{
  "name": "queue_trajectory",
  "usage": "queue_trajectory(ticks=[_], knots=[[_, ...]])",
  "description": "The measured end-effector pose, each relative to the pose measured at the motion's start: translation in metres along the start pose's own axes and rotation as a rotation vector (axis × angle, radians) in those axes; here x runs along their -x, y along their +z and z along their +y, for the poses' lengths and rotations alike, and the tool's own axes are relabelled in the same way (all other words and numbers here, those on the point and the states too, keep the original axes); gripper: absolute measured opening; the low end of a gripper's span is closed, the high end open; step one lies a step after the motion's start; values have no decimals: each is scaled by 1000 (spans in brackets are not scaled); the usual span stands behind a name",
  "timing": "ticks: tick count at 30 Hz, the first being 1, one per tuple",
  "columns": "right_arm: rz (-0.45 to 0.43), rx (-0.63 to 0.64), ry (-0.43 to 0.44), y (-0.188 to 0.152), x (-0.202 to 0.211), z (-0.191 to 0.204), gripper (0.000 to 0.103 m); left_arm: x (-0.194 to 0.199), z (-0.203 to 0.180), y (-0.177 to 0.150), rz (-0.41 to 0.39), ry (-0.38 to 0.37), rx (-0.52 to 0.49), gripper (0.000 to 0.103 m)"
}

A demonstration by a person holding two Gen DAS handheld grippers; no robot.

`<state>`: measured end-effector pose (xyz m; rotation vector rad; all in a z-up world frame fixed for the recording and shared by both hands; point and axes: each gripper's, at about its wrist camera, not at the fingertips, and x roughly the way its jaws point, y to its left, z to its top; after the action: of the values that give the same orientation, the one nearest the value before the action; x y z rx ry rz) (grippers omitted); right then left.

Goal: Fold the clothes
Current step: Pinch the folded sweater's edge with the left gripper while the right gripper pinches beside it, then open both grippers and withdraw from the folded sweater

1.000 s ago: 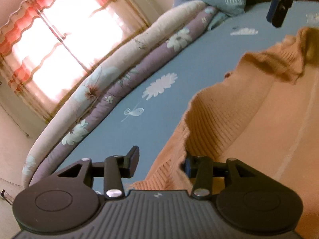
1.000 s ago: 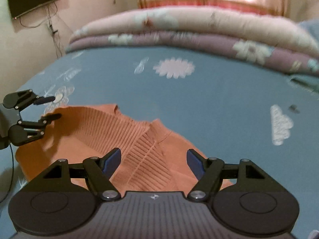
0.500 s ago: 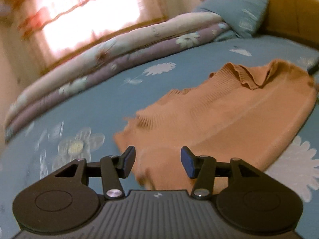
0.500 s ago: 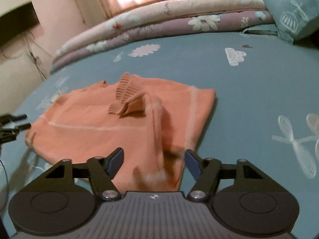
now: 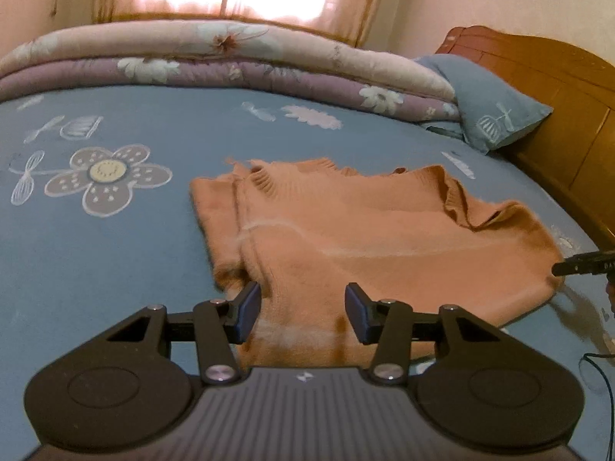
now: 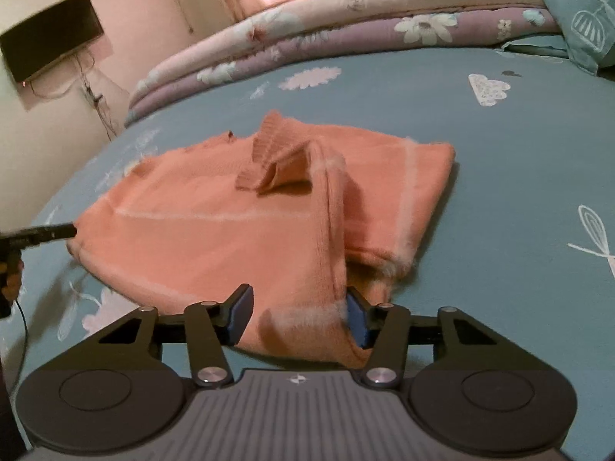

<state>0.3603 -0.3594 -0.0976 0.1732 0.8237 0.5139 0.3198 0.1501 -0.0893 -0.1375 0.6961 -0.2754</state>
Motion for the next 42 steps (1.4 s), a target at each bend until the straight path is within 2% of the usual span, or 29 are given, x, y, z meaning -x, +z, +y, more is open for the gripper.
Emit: queue_trajectory(ticks=[3,6,8,10,12,14,15,16,18,21,25,28,30,32,34,37,40,42], knots=[[1,-12,11,-2,-1,-4,57,-7,8,-1,28,3,9,47],[-3,-29,37,0,-1,-9,57,-13,8,4,35,-96,4,47],[5,-48,52,2,-4,-14,55,-25,11,7,80,-120,-1,47],[13,-67,63,2,-6,-19,46,-36,22,8,139,-150,69,46],[21,-83,67,-1,-7,-24,32,-36,29,3,138,-194,112,46],[28,-94,67,-7,-6,-28,18,-34,29,-1,138,-191,130,42],[27,-108,67,-9,-6,-31,16,-33,28,-2,143,-175,132,21],[18,-127,69,-10,-5,-32,15,-32,25,-2,150,-139,125,13],[23,-120,44,-9,-3,-28,14,-28,23,0,155,-129,125,12],[46,-66,1,-2,6,-14,13,-19,14,9,180,-101,56,12],[57,-102,-6,-4,21,-11,13,-13,12,9,214,-79,11,12],[85,-176,-12,-24,10,-25,13,-29,28,-3,238,-80,111,14],[51,-253,29,-30,12,-37,12,-30,42,-9,215,-112,190,17],[41,-267,36,-32,15,-40,12,-26,45,-10,212,-114,208,17],[44,-227,2,-29,19,-31,13,-20,41,-8,206,-93,173,18],[22,-118,-89,-18,32,-7,21,-4,35,2,174,-48,137,21],[-67,-47,-125,-3,51,18,22,17,17,18,99,10,42,23],[-113,-30,-65,5,57,34,24,25,2,27,48,-9,-8,30]])
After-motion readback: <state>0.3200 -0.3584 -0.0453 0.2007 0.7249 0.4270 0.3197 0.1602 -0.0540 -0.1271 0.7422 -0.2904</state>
